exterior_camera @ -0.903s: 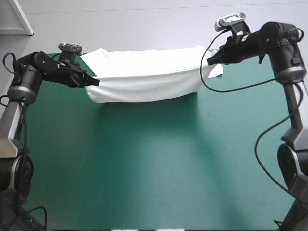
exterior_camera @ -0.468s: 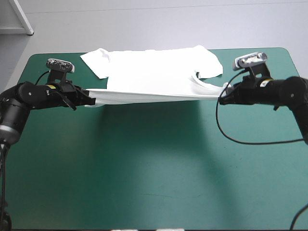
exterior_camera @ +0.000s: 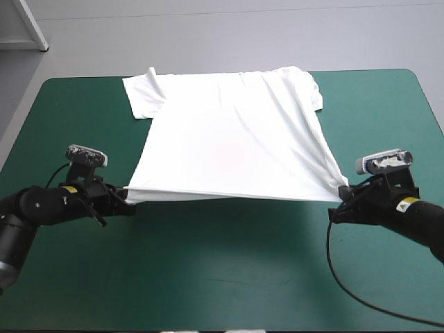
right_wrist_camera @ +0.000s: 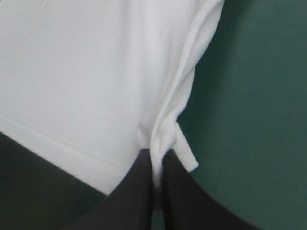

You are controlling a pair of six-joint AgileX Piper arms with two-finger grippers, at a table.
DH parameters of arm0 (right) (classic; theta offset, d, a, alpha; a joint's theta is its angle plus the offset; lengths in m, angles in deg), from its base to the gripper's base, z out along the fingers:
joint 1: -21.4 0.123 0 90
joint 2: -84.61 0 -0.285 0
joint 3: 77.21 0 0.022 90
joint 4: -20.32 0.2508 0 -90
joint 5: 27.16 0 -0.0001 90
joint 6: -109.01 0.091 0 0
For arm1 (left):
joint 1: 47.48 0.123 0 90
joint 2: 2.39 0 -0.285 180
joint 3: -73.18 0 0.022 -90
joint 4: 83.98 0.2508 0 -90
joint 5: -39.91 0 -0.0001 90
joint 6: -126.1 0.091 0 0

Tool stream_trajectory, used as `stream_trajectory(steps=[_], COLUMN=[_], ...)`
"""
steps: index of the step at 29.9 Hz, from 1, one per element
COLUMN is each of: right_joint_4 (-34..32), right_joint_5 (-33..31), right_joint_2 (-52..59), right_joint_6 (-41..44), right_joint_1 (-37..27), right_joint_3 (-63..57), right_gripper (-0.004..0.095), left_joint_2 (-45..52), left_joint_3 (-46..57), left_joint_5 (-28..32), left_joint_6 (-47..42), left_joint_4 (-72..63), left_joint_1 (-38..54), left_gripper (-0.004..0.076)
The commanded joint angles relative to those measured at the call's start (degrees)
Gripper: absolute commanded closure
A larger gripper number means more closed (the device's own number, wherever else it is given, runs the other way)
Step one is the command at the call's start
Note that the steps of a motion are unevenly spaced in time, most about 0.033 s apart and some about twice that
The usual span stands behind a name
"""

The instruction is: Fold the cloth

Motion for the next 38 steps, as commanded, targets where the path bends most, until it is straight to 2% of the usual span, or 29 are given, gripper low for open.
stream_trajectory(steps=[1, 7, 11, 18, 26, 29, 32, 33, 35, 36, 38], right_joint_4=[-1.45, -1.58, -1.47, -1.21, -1.21, -1.21, -0.8, -0.8, -0.8, -0.8, -0.8], right_joint_5=[2.52, 0.44, -1.92, -8.99, -13.52, -13.52, -13.52, -13.52, -13.14, -12.63, -11.64], right_joint_2=[5.07, 10.3, 13.21, 18.81, 19.75, 19.75, 19.75, 19.75, 19.75, 19.75, 19.75], right_joint_6=[3.47, 6.06, 7.38, 10.25, 11.88, 11.46, 11.46, 11.46, 11.69, 11.7, 11.7], right_joint_1=[-0.52, -0.52, -0.52, -0.52, -0.52, -0.52, -0.52, -0.52, -0.52, -0.52, -0.52], right_joint_3=[-2.89, -11.61, -15.68, -20.49, -20.61, -20.61, -20.61, -20.61, -20.61, -20.61, -20.24], right_gripper=[0.0923, 0.0923, 0.0923, 0.0923, 0.0916, 0.0811, 0.0585, 0.0478, 0.0371, 0.0332, 0.0327], left_joint_2=[4.84, 11.24, 15.54, 22.9, 23.42, 23.42, 23.42, 23.42, 23.42, 23.42, 23.42], left_joint_3=[3.72, 10.58, 13.24, 14.01, 15.14, 15.14, 15.14, 15.14, 15.14, 15.14, 15.14], left_joint_5=[2.24, 0.06, -4.14, -12.06, -15.1, -15.42, -16.13, -16.13, -16.02, -16.14, -16.27], left_joint_6=[-0.29, -1.22, -2.23, -15.23, -15.5, -16.07, -16.07, -16.07, -16.07, -16.07, -16.07], left_joint_4=[-1.28, -1.28, -0.63, 13.77, 13.48, 13.61, 14.57, 14.57, 14.57, 14.44, 14.18], left_joint_1=[-0.04, -0.04, -0.04, -0.04, -0.04, -0.04, -0.04, -0.04, -0.04, -0.04, -0.04], left_gripper=[0.0705, 0.0705, 0.0705, 0.0705, 0.0705, 0.0703, 0.0658, 0.0622, 0.0524, 0.0467, 0.0353])
